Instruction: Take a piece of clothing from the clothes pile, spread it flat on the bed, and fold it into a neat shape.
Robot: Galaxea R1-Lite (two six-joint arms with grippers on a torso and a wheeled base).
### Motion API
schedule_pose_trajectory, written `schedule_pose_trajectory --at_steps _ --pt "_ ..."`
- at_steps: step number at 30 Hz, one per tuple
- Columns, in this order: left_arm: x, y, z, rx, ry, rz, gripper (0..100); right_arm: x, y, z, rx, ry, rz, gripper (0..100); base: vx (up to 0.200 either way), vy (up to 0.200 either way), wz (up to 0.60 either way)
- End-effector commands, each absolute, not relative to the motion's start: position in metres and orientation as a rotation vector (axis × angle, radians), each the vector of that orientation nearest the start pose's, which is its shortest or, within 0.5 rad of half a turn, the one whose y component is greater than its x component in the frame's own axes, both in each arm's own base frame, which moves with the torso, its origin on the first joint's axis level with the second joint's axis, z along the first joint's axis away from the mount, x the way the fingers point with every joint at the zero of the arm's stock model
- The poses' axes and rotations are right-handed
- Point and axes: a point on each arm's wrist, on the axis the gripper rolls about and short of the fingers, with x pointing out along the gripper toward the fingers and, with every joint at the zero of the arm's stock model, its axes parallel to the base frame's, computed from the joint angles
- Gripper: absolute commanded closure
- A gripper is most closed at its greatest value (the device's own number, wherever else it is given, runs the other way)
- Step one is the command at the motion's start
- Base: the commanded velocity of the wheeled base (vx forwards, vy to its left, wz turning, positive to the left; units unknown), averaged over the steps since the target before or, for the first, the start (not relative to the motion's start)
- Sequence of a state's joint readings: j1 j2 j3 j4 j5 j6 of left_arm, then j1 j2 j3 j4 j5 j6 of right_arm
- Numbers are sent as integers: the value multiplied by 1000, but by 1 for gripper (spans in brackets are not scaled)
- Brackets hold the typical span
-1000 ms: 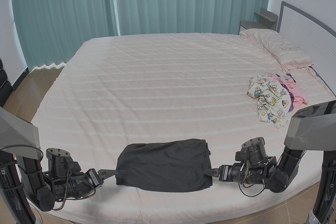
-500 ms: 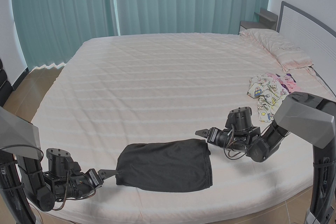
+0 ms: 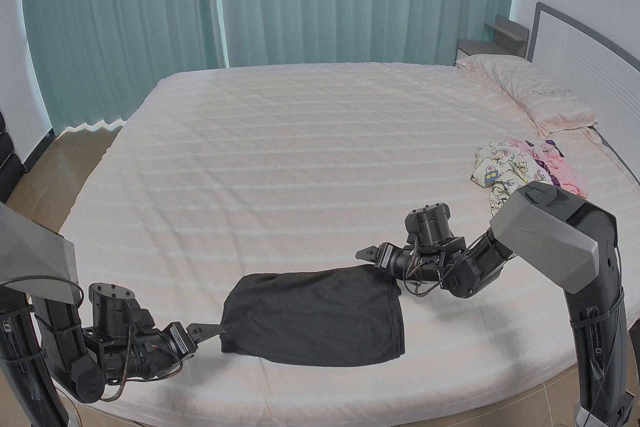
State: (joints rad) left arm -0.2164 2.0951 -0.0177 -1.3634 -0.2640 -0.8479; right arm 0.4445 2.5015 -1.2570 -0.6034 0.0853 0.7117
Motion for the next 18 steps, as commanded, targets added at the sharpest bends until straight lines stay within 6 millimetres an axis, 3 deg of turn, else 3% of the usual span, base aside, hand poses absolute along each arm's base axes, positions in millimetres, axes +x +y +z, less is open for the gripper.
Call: schedule_pose_trajectory --at_steps 1,18 --pt "199 -50 3 -811 886 -118 0 410 197 -31 555 791 258 100 0 0 0" --pt "198 -50 2 -809 889 -120 0 417 190 -26 588 743 204 100 0 0 0"
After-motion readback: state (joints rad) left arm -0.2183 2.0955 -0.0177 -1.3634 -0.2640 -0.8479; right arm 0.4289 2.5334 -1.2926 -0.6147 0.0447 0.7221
